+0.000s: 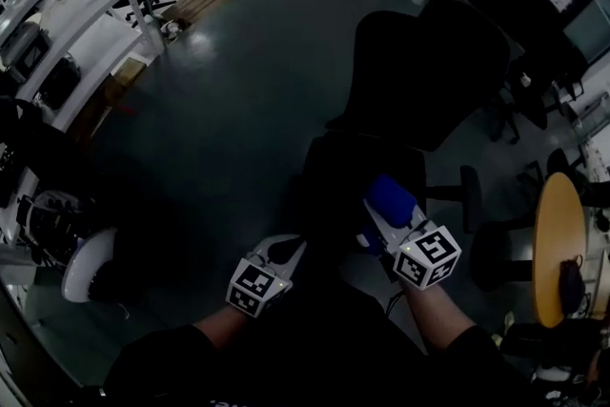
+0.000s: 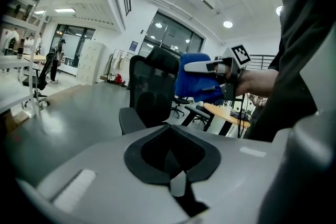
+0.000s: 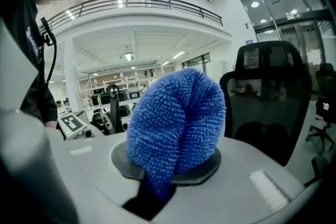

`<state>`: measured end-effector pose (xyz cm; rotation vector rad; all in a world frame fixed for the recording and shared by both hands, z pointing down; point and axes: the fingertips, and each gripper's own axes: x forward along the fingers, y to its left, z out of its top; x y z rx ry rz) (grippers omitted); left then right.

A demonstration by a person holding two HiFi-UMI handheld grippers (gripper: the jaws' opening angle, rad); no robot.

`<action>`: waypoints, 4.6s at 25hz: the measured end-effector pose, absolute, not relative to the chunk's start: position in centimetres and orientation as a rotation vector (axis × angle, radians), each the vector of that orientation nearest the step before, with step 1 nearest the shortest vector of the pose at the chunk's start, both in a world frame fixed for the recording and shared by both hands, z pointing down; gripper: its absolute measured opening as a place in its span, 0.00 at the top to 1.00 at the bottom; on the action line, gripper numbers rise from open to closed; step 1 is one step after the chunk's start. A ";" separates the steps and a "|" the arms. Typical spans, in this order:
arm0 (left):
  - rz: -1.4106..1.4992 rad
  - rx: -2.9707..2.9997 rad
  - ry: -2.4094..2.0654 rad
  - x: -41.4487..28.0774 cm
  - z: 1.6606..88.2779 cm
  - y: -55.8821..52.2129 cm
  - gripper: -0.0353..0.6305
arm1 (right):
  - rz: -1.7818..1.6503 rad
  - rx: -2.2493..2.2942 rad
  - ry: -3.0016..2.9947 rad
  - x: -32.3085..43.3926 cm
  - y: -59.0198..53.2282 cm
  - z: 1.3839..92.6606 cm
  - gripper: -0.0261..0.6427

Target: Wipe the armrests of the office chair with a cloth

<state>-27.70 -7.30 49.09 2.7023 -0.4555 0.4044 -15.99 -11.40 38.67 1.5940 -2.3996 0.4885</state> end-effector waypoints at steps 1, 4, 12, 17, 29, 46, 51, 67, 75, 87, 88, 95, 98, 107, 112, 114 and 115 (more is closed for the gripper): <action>0.423 2.686 -0.459 -27.4 49.8 -7.4 0.92 | 0.487 1.562 -2.411 -15.7 -12.2 38.9 0.84; 0.465 2.619 -0.509 -26.8 52.5 -8.3 0.92 | 0.477 1.461 -2.440 -15.0 -15.4 39.8 0.84; 0.529 2.477 -0.769 -24.4 57.2 -11.7 0.92 | 0.450 1.206 -2.509 -11.4 -25.8 43.3 0.84; 0.551 2.378 -0.873 -23.0 58.9 -12.9 0.92 | 0.458 1.034 -2.500 -11.5 -31.8 47.9 0.84; 0.517 2.265 -0.949 -23.0 61.1 -13.1 0.92 | 0.215 0.661 -2.340 -18.9 -37.5 58.2 0.84; 0.522 2.324 -0.835 -23.4 61.6 -12.3 0.92 | 0.212 0.534 -2.309 -23.9 -29.1 59.6 0.84; 0.529 2.351 -0.799 -23.5 61.4 -12.1 0.92 | 0.197 0.470 -2.299 -25.8 -25.0 59.7 0.84; 0.587 2.426 -0.693 -23.0 61.5 -10.8 0.92 | 0.389 0.452 -2.305 -27.8 -13.4 59.6 0.84; 0.625 2.446 -0.631 -22.4 61.5 -9.4 0.92 | 0.531 0.477 -2.339 -27.2 -10.5 59.0 0.84; 0.630 2.413 -0.654 -21.8 61.4 -8.4 0.92 | 0.403 0.792 -2.358 -16.2 -23.5 53.2 0.84; 0.630 2.410 -0.662 -21.8 61.4 -8.4 0.92 | 0.382 0.809 -2.343 -15.3 -25.0 53.4 0.84; 0.616 2.375 -0.746 -21.5 61.3 -8.6 0.92 | 0.350 0.758 -2.281 -13.3 -29.9 57.2 0.84; 0.612 2.360 -0.776 -21.5 61.2 -8.8 0.92 | 0.370 0.711 -2.275 -13.8 -29.7 59.0 0.84; 0.610 2.351 -0.788 -22.5 61.5 -8.7 0.92 | 0.435 0.684 -2.316 -16.7 -24.9 59.7 0.84; 0.628 2.381 -0.753 -22.5 61.3 -8.5 0.92 | 0.469 0.653 -2.320 -18.1 -21.1 59.5 0.84; 0.629 2.391 -0.744 -22.5 61.2 -8.4 0.92 | 0.475 0.647 -2.320 -18.5 -19.7 59.4 0.84; 0.628 2.397 -0.739 -22.5 61.2 -8.4 0.92 | 0.478 0.649 -2.321 -18.8 -19.1 59.4 0.84</action>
